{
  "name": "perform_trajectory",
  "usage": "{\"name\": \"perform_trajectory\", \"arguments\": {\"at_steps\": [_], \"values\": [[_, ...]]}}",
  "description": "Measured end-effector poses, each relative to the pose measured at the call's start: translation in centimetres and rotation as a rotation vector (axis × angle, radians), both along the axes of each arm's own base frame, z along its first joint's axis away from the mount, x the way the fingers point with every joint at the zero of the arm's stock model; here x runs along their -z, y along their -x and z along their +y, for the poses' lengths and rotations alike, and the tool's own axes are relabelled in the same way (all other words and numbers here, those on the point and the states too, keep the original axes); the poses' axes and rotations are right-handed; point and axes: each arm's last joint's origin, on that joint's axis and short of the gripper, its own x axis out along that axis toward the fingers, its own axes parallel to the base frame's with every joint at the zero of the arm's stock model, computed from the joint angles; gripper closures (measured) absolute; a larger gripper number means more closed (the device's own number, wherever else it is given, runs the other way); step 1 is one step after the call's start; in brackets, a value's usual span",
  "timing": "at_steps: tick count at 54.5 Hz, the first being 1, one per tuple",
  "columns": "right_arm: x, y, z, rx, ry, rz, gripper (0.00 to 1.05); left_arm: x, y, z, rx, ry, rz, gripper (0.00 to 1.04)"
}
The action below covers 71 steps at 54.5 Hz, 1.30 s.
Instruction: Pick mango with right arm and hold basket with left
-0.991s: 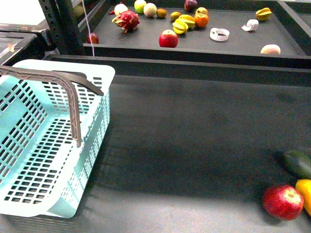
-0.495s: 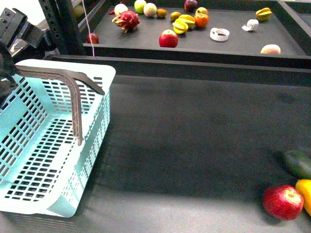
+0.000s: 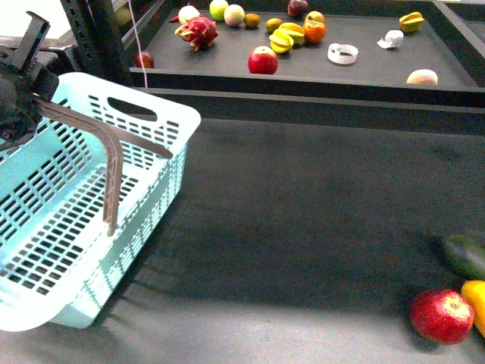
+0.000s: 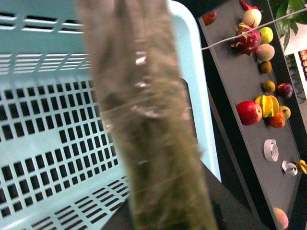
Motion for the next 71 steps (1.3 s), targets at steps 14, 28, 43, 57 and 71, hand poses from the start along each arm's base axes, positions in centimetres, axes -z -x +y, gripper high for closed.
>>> {"name": "perform_trajectory", "arguments": {"at_steps": [14,28,43,57,71], "values": [[0.0,0.0,0.0,0.000,0.000,0.000,0.08,-1.1,2.8,-1.6,0.169,-0.078,-0.006,0.98],[0.0,0.0,0.0,0.000,0.000,0.000,0.08,-3.3,5.7,-3.7,0.434,-0.159,-0.094,0.99],[0.0,0.0,0.0,0.000,0.000,0.000,0.08,-5.1,7.7,-7.6,0.691,-0.244,-0.200,0.99],[0.0,0.0,0.0,0.000,0.000,0.000,0.08,-5.5,9.5,-11.2,0.863,-0.358,-0.315,0.99],[0.0,0.0,0.0,0.000,0.000,0.000,0.08,-6.2,12.1,-13.3,1.012,-0.376,-0.433,0.99]]}}
